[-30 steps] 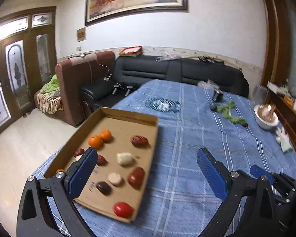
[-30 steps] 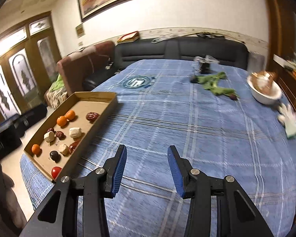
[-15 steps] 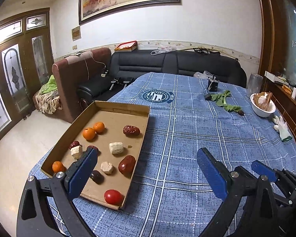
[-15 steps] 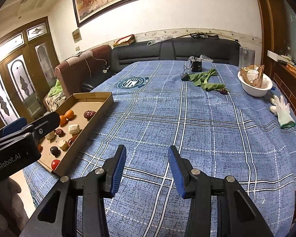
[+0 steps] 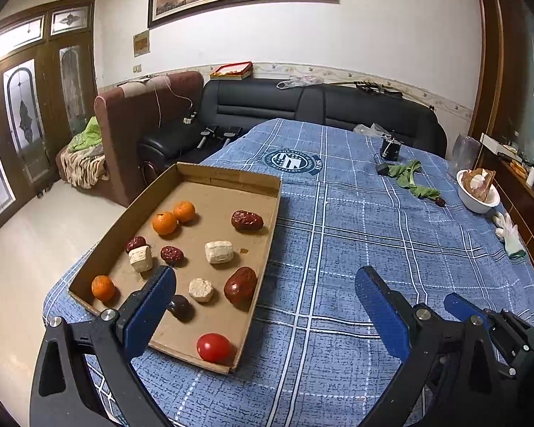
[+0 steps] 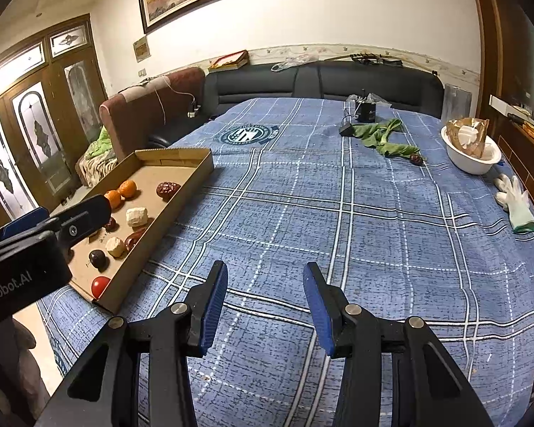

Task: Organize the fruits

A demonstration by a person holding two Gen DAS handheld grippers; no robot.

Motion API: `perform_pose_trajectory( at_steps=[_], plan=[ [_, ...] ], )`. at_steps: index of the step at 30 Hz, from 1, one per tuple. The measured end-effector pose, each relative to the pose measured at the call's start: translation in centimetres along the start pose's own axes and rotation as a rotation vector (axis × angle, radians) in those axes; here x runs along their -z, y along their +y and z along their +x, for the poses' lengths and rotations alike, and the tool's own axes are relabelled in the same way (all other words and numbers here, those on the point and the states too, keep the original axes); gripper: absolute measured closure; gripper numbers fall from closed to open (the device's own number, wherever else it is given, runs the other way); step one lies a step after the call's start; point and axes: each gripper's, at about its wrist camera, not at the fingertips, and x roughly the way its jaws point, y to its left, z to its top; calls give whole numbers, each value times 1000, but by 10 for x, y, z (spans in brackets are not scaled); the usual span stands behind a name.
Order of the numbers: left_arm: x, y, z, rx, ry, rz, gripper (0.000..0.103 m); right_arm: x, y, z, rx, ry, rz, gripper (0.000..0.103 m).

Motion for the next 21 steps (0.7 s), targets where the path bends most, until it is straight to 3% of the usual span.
perform_pose_trajectory(
  at_steps=[14, 18, 21],
  plan=[
    [2, 17, 6, 6, 12, -38, 2, 1, 21, 9, 0, 18, -41, 54],
    [1, 20, 2, -9, -15, -49, 2, 1, 22, 8, 0, 13, -42, 54],
    [2, 23, -10, -40, -84, -72, 2, 1, 22, 6, -5, 6, -40, 54]
  ],
)
